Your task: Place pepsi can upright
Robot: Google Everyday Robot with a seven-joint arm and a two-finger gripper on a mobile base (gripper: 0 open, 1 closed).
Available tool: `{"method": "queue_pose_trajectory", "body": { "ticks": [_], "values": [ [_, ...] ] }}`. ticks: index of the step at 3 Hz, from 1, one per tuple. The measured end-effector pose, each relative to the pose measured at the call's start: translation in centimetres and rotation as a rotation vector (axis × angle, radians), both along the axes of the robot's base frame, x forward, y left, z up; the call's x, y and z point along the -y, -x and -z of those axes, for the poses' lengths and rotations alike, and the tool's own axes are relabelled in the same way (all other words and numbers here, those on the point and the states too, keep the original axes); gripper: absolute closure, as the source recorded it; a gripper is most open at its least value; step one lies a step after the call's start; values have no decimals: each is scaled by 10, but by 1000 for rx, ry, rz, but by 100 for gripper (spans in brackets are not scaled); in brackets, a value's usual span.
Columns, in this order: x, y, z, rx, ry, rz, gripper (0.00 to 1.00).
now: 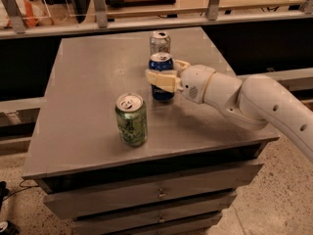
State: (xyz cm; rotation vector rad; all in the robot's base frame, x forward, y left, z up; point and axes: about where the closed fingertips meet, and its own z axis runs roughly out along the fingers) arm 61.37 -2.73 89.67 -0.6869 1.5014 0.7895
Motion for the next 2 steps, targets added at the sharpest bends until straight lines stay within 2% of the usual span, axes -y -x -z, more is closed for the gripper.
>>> {"method": "queue_pose_trajectory", "body": {
  "ticks": [2],
  "values": [
    [-5,-1,4,-16,18,7,36]
  ]
}}
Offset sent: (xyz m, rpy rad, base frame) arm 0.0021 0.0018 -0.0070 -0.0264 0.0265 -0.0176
